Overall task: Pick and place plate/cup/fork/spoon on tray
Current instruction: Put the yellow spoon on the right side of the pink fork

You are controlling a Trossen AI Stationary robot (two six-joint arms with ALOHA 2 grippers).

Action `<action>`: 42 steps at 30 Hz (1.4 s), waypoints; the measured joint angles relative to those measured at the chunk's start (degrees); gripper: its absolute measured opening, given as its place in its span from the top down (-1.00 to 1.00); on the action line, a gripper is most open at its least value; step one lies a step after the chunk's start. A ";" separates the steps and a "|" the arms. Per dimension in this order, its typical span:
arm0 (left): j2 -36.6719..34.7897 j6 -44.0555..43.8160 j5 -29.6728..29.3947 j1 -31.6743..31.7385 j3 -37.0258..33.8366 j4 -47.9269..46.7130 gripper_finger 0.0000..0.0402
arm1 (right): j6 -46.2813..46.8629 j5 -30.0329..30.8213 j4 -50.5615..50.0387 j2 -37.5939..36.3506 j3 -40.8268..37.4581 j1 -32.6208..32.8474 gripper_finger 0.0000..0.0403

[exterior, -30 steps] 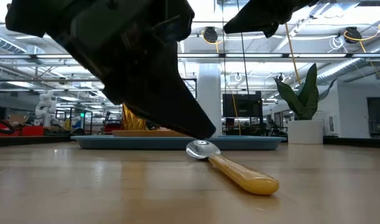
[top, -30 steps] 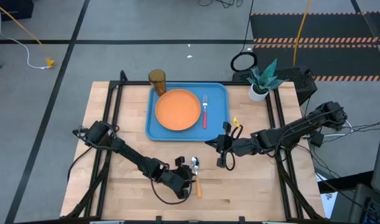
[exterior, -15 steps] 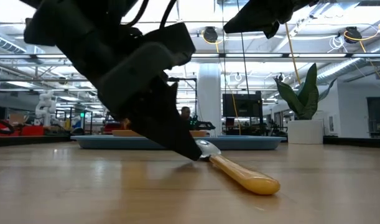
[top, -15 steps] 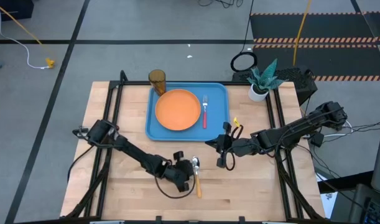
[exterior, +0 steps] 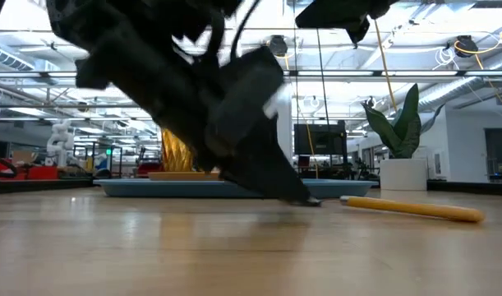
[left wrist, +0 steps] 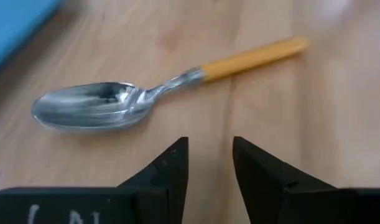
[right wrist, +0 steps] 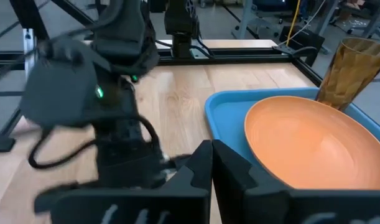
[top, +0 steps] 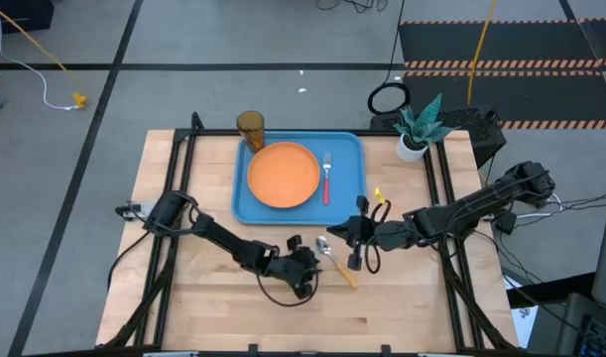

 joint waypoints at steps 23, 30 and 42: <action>-22.85 10.55 -8.75 0.34 0.05 -30.82 0.37 | 25.86 0.00 -12.22 9.48 3.31 3.56 0.60; -29.45 1.34 -20.52 0.99 -0.19 -52.69 0.37 | 39.23 -2.97 -32.30 17.37 14.93 4.86 0.38; -30.95 -7.36 -21.13 -3.82 -2.02 -57.25 0.37 | 55.71 -12.14 -46.00 27.44 23.55 3.84 0.36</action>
